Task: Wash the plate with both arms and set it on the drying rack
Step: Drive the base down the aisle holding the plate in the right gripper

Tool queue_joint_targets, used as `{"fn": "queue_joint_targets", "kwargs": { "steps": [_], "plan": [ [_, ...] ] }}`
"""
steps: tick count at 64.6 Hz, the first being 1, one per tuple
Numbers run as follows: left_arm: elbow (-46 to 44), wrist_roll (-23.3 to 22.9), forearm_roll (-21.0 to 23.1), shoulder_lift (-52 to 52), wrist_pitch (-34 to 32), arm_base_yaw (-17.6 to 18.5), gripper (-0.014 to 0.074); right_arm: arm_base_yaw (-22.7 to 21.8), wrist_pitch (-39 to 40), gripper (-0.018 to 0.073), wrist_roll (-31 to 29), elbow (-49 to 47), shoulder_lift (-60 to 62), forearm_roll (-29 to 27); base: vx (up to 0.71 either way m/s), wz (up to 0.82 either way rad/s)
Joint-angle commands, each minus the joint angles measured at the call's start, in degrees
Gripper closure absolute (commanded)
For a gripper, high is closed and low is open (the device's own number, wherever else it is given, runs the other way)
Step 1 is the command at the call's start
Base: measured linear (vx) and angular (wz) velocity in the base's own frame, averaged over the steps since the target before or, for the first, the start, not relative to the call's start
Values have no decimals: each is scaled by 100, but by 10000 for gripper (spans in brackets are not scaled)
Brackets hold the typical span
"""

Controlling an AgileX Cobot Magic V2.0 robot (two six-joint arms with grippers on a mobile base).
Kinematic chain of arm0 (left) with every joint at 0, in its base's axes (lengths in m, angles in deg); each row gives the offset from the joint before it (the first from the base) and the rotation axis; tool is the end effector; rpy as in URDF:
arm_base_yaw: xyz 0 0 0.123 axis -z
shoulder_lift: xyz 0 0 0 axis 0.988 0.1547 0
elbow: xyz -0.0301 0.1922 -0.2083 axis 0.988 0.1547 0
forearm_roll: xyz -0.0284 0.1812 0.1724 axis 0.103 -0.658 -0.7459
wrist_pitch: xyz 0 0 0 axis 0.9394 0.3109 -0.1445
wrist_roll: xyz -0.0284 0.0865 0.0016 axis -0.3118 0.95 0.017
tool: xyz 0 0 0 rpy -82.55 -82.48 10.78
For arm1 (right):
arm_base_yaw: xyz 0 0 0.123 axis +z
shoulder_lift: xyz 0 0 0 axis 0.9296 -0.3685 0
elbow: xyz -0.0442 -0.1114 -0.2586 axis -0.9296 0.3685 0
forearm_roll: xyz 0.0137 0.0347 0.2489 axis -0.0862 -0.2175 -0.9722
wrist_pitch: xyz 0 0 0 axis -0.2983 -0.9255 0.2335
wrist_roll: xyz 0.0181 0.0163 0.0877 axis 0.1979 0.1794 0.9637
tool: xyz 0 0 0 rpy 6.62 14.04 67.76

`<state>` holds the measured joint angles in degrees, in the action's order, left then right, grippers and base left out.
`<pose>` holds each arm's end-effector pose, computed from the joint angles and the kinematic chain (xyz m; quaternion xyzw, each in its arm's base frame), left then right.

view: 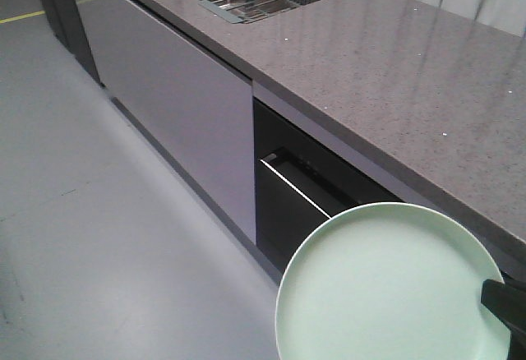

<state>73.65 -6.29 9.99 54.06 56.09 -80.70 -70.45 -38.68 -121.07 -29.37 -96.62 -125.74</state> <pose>0.0566 0.0001 0.1914 -0.0291 0.7313 -0.0276 0.6809 0.0733 0.0387 0.2944 -0.1425 0.8339 0.1676 0.5062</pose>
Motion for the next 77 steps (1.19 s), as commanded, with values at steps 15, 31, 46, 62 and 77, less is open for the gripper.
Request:
{"fn": "queue_joint_targets", "kwargs": {
  "steps": [15,31,46,62,77],
  "plan": [
    [-157,-44,8,-78,-388,-9,603,-38,309,561,1,-152,-36,-215,-2,44],
    [-157,-44,8,-78,-388,-9,603,-38,309,561,1,-152,-36,-215,1,52],
    [-157,-44,8,-78,-388,-9,603,-38,309,561,1,-152,-36,-215,5,58],
    [-157,-44,8,-78,-388,-9,603,-38,309,561,1,-152,-36,-215,9,50],
    [-157,-40,8,-73,-388,2,603,-38,309,561,1,-152,-36,-215,11,38]
  ]
}}
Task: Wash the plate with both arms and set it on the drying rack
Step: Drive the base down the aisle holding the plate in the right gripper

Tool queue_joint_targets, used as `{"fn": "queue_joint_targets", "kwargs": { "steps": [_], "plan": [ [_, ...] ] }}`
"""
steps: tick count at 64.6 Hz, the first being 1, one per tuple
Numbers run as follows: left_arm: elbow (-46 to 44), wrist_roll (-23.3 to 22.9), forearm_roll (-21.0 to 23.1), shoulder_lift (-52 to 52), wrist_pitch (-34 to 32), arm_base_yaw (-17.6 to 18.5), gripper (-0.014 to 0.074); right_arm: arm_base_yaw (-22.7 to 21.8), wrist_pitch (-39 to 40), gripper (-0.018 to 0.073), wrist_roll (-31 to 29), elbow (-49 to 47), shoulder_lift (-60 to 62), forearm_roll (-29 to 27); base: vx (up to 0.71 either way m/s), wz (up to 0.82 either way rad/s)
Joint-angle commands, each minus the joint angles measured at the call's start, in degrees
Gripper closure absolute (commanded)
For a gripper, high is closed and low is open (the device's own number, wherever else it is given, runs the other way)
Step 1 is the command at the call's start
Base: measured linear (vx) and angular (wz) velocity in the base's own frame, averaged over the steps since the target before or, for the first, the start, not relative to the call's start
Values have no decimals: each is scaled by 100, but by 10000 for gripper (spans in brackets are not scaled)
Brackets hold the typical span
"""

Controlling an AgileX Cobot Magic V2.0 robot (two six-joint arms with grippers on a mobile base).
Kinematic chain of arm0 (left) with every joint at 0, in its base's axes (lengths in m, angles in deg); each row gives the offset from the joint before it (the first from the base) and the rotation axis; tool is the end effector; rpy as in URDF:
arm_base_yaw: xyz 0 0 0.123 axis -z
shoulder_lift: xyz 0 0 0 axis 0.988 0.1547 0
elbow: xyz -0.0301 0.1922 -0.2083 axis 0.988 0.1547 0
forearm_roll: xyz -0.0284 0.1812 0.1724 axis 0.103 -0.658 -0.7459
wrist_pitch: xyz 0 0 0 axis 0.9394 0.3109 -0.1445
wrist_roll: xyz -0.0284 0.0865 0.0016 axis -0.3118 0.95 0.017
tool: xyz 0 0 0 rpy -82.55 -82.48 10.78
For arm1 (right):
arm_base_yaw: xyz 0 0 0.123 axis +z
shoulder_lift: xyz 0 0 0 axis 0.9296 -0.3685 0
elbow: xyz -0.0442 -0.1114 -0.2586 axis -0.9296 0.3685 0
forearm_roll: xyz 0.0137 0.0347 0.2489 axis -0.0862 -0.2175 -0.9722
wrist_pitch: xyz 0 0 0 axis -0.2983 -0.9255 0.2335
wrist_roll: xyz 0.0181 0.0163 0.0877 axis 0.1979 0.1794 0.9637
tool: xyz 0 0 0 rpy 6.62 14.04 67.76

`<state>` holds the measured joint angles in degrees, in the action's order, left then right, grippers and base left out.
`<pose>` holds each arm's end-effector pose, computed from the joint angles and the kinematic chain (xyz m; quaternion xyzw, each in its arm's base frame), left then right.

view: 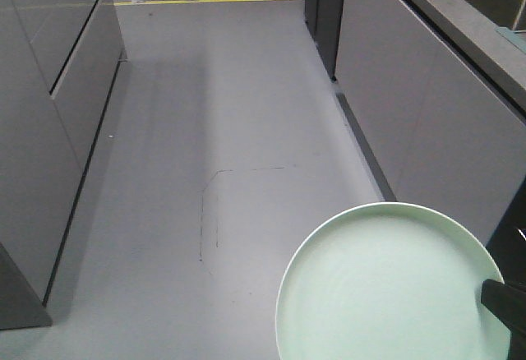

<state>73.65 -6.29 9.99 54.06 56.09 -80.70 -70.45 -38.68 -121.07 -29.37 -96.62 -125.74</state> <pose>0.0566 0.0001 0.1914 -0.0291 0.7313 -0.0276 0.6809 0.0733 0.0387 0.2944 -0.1425 0.8339 0.1676 0.5062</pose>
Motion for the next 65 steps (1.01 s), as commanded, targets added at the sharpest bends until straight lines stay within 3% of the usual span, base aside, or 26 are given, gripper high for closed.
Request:
{"fn": "queue_joint_targets", "kwargs": {
  "steps": [1,18,65],
  "plan": [
    [-157,-40,8,-73,-388,6,603,-38,309,561,1,-152,-36,-215,11,34],
    [-157,-40,8,-73,-388,514,603,-38,309,561,1,-152,-36,-215,11,28],
    [-157,-40,8,-73,-388,508,603,-38,309,561,1,-152,-36,-215,15,14]
  ]
}}
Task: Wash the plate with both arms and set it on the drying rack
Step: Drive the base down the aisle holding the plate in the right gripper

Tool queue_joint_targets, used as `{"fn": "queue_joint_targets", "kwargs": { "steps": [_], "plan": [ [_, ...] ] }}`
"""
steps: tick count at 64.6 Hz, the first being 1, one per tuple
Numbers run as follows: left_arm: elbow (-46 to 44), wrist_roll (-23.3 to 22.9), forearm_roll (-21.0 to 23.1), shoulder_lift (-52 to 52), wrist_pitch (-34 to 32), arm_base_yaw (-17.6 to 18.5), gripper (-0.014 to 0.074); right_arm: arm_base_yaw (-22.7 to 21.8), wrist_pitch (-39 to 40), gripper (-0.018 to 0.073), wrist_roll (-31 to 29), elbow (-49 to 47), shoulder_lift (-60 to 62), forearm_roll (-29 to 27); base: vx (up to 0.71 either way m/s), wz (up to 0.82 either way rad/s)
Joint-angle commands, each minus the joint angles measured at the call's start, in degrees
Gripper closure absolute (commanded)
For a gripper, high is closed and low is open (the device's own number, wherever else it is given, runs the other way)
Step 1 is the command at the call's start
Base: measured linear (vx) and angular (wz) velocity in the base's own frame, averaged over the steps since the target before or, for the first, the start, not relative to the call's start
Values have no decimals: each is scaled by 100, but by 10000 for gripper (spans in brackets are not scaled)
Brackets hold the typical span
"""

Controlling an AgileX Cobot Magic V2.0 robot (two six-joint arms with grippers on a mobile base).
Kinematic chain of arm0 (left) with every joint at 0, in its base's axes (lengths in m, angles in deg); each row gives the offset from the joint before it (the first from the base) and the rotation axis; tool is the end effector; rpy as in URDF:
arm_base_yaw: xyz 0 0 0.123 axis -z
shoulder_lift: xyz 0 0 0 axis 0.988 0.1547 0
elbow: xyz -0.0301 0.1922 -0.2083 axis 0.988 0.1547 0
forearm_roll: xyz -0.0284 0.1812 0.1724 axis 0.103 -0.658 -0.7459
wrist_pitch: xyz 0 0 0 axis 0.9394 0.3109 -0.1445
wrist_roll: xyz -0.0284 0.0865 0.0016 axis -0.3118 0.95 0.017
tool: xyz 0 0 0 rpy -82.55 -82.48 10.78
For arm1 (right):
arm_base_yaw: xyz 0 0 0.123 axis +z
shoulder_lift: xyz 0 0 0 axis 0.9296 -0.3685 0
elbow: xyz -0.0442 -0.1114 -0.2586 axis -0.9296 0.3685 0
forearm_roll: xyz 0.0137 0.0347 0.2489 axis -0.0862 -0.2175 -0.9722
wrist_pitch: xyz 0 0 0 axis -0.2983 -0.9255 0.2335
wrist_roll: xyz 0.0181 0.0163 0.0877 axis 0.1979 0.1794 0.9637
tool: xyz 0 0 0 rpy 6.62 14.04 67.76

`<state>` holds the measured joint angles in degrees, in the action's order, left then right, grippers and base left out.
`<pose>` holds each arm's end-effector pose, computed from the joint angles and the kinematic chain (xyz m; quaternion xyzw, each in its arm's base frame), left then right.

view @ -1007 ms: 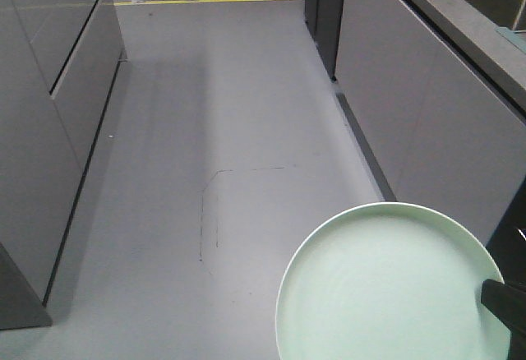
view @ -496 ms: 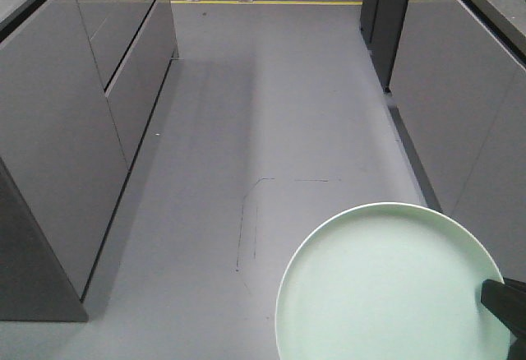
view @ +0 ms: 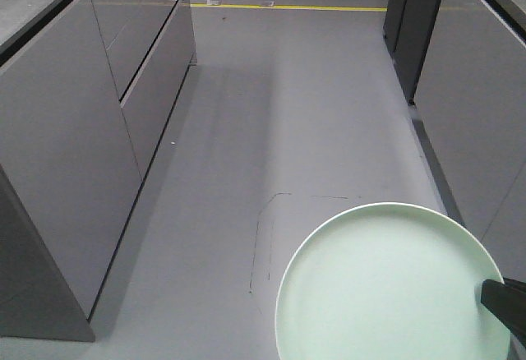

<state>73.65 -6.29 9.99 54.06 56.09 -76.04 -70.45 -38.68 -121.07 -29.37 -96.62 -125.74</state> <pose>0.0564 -0.0045 0.1914 0.0006 0.7319 -0.0552 0.6792 0.0733 0.0387 0.2944 -0.1425 0.8339 0.1676 0.5062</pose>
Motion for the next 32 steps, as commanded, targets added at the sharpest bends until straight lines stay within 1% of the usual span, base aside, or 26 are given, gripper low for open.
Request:
{"fn": "queue_joint_targets", "kwargs": {
  "steps": [1,32],
  "plan": [
    [-157,-40,8,-73,-388,42,603,-38,309,561,1,-152,-36,-215,21,5],
    [-157,-40,8,-73,-388,42,603,-38,309,561,1,-152,-36,-215,24,1]
  ]
}}
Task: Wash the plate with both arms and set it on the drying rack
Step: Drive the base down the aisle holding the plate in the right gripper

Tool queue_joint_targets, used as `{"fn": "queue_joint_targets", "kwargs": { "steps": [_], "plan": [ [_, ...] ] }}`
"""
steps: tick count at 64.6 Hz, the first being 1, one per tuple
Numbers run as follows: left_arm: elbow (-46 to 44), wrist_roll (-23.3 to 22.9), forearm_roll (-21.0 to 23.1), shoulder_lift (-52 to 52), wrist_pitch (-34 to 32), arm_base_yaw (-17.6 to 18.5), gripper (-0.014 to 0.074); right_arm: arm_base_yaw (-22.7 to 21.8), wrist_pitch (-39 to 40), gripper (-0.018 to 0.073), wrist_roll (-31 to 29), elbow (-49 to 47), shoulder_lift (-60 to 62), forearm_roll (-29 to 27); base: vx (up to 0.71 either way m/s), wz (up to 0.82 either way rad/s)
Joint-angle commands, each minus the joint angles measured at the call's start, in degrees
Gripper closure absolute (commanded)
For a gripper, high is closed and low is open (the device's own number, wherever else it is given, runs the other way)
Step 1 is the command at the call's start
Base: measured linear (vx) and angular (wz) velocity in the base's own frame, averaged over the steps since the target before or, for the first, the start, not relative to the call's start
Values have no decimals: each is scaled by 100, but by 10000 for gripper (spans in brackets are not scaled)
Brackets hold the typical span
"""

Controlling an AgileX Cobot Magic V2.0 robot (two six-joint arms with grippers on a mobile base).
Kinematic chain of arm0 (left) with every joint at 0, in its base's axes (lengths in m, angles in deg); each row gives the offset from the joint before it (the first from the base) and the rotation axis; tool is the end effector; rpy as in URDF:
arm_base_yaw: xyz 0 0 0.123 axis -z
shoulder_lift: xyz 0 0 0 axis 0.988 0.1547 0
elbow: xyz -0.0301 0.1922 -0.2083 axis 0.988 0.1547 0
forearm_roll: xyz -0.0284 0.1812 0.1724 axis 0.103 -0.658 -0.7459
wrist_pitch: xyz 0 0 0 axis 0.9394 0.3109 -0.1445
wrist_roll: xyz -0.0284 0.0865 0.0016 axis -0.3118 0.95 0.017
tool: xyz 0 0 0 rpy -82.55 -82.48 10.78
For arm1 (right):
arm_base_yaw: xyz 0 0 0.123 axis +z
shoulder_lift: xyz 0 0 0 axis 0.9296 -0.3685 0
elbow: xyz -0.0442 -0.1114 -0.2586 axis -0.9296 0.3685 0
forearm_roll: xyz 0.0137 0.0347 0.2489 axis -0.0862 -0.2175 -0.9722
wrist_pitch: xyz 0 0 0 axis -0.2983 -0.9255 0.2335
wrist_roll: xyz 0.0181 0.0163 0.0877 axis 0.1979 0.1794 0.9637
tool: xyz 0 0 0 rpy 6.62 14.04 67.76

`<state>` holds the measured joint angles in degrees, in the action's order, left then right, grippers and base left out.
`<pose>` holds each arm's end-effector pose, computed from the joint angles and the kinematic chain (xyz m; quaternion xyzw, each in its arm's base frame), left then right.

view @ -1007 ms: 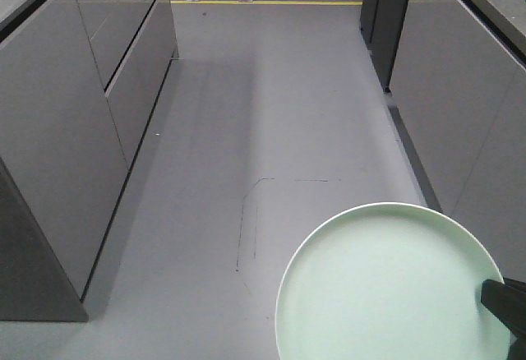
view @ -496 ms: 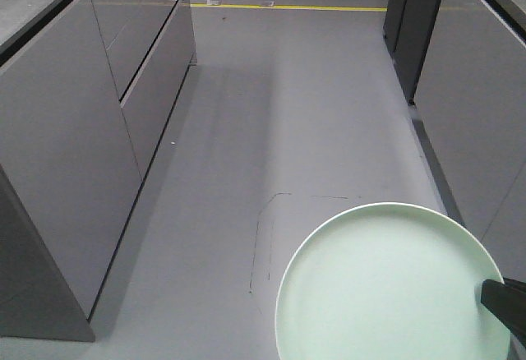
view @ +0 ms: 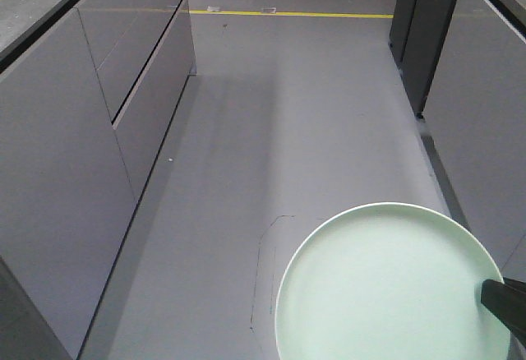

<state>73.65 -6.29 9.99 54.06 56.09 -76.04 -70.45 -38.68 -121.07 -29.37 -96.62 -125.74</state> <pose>0.0564 -0.0045 0.1914 0.0006 0.7319 -0.0552 0.6792 0.0733 0.0387 0.2944 -0.1425 0.8339 0.1676 0.5062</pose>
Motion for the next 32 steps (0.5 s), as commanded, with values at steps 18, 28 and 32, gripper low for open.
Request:
{"fn": "queue_joint_targets", "kwargs": {
  "steps": [18,28,32],
  "plan": [
    [-157,-40,8,-73,-388,42,603,-38,309,561,1,-152,-36,-215,27,-2],
    [-157,-40,8,-73,-388,42,603,-38,309,561,1,-152,-36,-215,28,-2],
    [-157,-40,8,-73,-388,42,603,-38,309,561,1,-152,-36,-215,29,-3]
  ]
}}
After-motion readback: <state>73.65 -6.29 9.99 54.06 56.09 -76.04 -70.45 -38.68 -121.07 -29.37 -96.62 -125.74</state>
